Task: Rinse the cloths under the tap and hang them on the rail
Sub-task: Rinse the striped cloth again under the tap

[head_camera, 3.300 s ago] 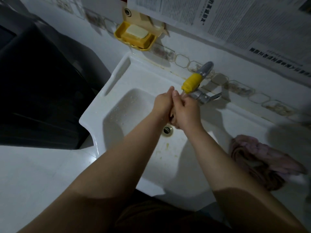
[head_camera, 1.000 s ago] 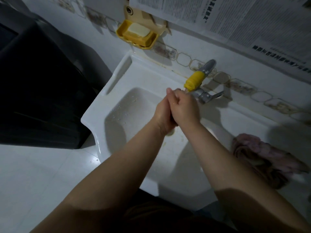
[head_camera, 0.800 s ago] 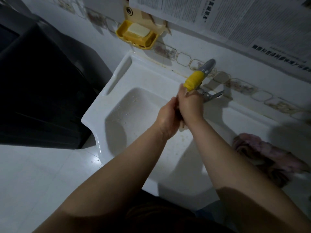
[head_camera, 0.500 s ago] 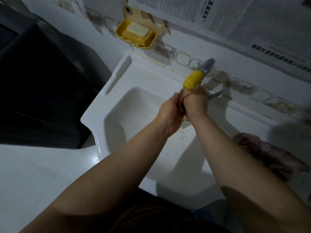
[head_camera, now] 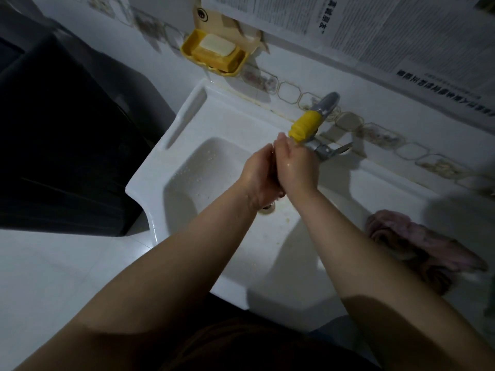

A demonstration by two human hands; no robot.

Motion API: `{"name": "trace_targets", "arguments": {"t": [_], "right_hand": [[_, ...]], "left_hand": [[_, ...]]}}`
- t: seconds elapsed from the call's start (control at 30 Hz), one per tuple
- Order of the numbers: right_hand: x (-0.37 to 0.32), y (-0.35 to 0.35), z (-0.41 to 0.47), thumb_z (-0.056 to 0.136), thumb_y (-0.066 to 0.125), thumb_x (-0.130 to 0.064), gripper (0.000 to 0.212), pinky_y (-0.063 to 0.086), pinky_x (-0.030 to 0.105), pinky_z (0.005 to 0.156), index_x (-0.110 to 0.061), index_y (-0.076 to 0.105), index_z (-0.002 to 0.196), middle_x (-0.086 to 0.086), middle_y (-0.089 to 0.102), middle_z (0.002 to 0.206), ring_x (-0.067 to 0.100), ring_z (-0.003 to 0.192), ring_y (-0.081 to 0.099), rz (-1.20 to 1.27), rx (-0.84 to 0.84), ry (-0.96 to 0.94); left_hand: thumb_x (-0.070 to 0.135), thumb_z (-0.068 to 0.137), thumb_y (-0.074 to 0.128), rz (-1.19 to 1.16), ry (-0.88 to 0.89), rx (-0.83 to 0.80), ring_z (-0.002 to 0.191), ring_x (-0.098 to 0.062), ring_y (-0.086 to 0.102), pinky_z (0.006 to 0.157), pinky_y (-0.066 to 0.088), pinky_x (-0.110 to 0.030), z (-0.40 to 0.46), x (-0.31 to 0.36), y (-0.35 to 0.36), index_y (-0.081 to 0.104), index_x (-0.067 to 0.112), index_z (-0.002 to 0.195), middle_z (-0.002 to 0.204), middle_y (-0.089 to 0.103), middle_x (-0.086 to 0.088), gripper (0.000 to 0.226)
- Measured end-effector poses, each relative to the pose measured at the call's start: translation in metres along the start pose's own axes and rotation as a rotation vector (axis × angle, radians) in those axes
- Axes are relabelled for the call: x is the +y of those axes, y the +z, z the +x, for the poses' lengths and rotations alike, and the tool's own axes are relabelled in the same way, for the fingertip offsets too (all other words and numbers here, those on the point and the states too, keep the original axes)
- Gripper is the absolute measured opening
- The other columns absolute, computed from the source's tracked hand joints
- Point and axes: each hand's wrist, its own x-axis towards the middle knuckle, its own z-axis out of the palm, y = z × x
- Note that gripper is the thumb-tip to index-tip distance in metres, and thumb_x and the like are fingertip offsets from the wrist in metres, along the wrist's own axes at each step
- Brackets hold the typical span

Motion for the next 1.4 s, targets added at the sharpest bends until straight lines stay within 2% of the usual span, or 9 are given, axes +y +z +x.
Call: {"name": "trace_targets", "arguments": {"t": [0.1, 0.33, 0.7, 0.83, 0.93, 1.03, 1.17, 1.3, 1.4], "right_hand": [[0.016, -0.002, 0.023, 0.099, 0.038, -0.040, 0.043, 0.042, 0.033, 0.070, -0.006, 0.065, 0.093, 0.019, 0.068, 0.094, 0.035, 0.092, 0.063, -0.158, 0.010, 0.070], [0.027, -0.030, 0.043, 0.099, 0.042, -0.031, 0.029, 0.037, 0.029, 0.071, -0.012, 0.058, 0.085, 0.014, 0.060, 0.098, 0.025, 0.088, 0.054, 0.146, -0.284, 0.176], [0.035, -0.024, 0.018, 0.060, 0.073, -0.071, 0.071, 0.047, 0.047, 0.100, -0.020, 0.066, 0.110, 0.003, 0.072, 0.106, 0.027, 0.105, 0.066, 0.312, -0.916, 0.044], [0.027, -0.021, 0.014, 0.091, 0.060, -0.037, 0.037, 0.056, 0.034, 0.063, -0.005, 0.063, 0.110, 0.016, 0.068, 0.078, 0.035, 0.080, 0.066, 0.649, -0.758, 0.224], [0.027, -0.026, 0.018, 0.094, 0.052, -0.032, 0.029, 0.056, 0.037, 0.072, -0.010, 0.068, 0.103, 0.025, 0.066, 0.084, 0.038, 0.079, 0.064, 1.026, -0.638, 0.333], [0.029, -0.031, 0.027, 0.091, 0.054, -0.031, 0.023, 0.055, 0.036, 0.074, -0.010, 0.062, 0.090, 0.008, 0.064, 0.081, 0.024, 0.077, 0.064, 1.149, -0.379, 0.409], [0.023, -0.030, 0.024, 0.091, 0.059, -0.030, 0.025, 0.054, 0.040, 0.070, -0.006, 0.061, 0.092, 0.013, 0.065, 0.081, 0.026, 0.074, 0.065, 0.882, -0.061, 0.381], [-0.001, -0.011, -0.005, 0.094, 0.052, -0.042, 0.037, 0.043, 0.021, 0.050, -0.015, 0.053, 0.068, 0.001, 0.057, 0.057, 0.013, 0.049, 0.055, 0.502, -0.162, 0.223], [0.005, -0.006, 0.017, 0.095, 0.049, -0.037, 0.031, 0.041, 0.028, 0.059, -0.014, 0.057, 0.076, 0.006, 0.062, 0.073, 0.025, 0.070, 0.060, 0.271, -0.142, 0.242]], "left_hand": [[0.021, 0.102, 0.026, -0.026, -0.045, -0.047, 0.056, -0.017, 0.063, 0.061, 0.047, -0.027, 0.000, -0.004, -0.007, 0.057, 0.005, 0.083, 0.063, 0.065, -0.009, 0.040], [0.023, 0.099, 0.033, -0.006, 0.033, 0.013, 0.084, -0.027, 0.065, 0.064, 0.059, -0.033, 0.005, 0.011, -0.028, 0.060, 0.004, 0.119, 0.101, 0.067, -0.015, 0.038], [0.022, 0.091, 0.059, 1.286, 0.394, -0.118, 0.047, -0.013, 0.044, 0.045, 0.038, -0.020, 0.011, 0.064, -0.005, 0.064, -0.001, 0.075, 0.058, 0.052, -0.008, 0.028], [0.032, 0.094, 0.055, 1.258, 0.504, -0.107, 0.052, -0.007, 0.049, 0.050, 0.043, -0.018, 0.019, 0.061, -0.001, 0.063, 0.006, 0.076, 0.065, 0.055, -0.004, 0.033], [0.074, 0.088, 0.018, 0.869, 0.130, -0.257, 0.075, -0.019, 0.061, 0.068, 0.050, -0.024, 0.025, 0.040, -0.027, 0.065, 0.014, 0.087, 0.084, 0.063, -0.013, 0.076], [0.068, 0.091, 0.032, 0.696, 0.094, -0.184, 0.073, -0.028, 0.053, 0.065, 0.045, -0.030, 0.033, 0.010, -0.057, 0.062, 0.010, 0.081, 0.077, 0.053, -0.017, 0.066], [0.038, 0.094, 0.058, 0.453, 0.294, 0.061, 0.072, -0.027, 0.054, 0.069, 0.045, -0.034, 0.032, -0.007, -0.047, 0.059, 0.005, 0.074, 0.073, 0.056, -0.016, 0.039], [0.042, 0.095, 0.053, 0.448, 0.254, 0.295, 0.071, -0.025, 0.066, 0.068, 0.056, -0.029, 0.029, 0.000, -0.014, 0.063, 0.008, 0.072, 0.070, 0.065, -0.010, 0.043], [0.046, 0.097, 0.046, 0.478, 0.150, 0.243, 0.073, -0.026, 0.064, 0.072, 0.055, -0.036, 0.024, -0.009, 0.009, 0.067, 0.000, 0.099, 0.088, 0.069, -0.015, 0.050]]}}
